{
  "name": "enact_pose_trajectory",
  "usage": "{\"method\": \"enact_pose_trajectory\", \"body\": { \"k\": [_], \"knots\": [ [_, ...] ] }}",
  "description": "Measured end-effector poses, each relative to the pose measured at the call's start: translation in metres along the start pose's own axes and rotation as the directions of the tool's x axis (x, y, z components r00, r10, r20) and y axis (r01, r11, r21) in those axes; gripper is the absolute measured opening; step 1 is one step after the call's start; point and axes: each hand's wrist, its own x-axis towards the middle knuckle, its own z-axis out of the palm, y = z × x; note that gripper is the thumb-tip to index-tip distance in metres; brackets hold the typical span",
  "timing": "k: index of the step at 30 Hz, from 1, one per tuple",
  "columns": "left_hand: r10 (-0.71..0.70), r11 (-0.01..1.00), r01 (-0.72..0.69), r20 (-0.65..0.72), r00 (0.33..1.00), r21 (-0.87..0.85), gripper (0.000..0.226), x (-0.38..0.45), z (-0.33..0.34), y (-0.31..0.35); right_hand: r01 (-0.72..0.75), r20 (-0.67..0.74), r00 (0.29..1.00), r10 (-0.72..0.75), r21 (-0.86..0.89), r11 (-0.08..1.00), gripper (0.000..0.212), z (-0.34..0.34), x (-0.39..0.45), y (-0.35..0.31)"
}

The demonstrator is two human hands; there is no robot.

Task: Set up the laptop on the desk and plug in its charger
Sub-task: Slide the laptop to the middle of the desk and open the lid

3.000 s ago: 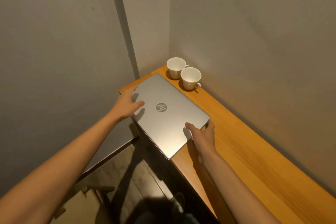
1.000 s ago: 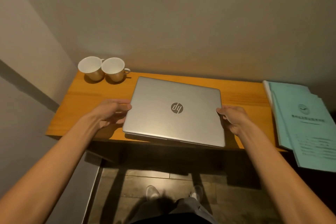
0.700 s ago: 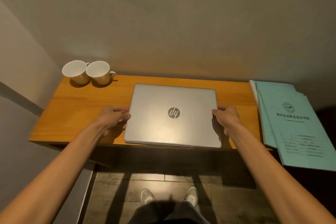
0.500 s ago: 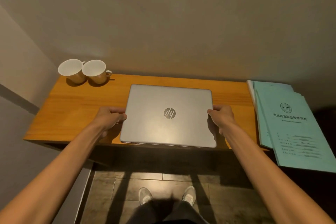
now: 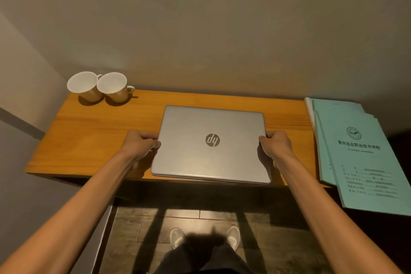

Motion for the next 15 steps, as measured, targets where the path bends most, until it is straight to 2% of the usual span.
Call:
{"method": "enact_pose_trajectory", "body": {
  "k": [8,15],
  "knots": [
    [0.022,1.0,-0.022,0.003,1.0,-0.003,0.021,-0.004,0.003,0.0,0.054,0.015,0.998,-0.053,-0.065,0.996,0.022,-0.002,0.009,0.008],
    [0.033,0.998,-0.032,0.026,0.999,-0.054,0.019,-0.012,0.004,0.002,0.099,0.017,0.995,-0.098,-0.227,0.969,0.024,0.002,0.01,0.012]
  ]
}}
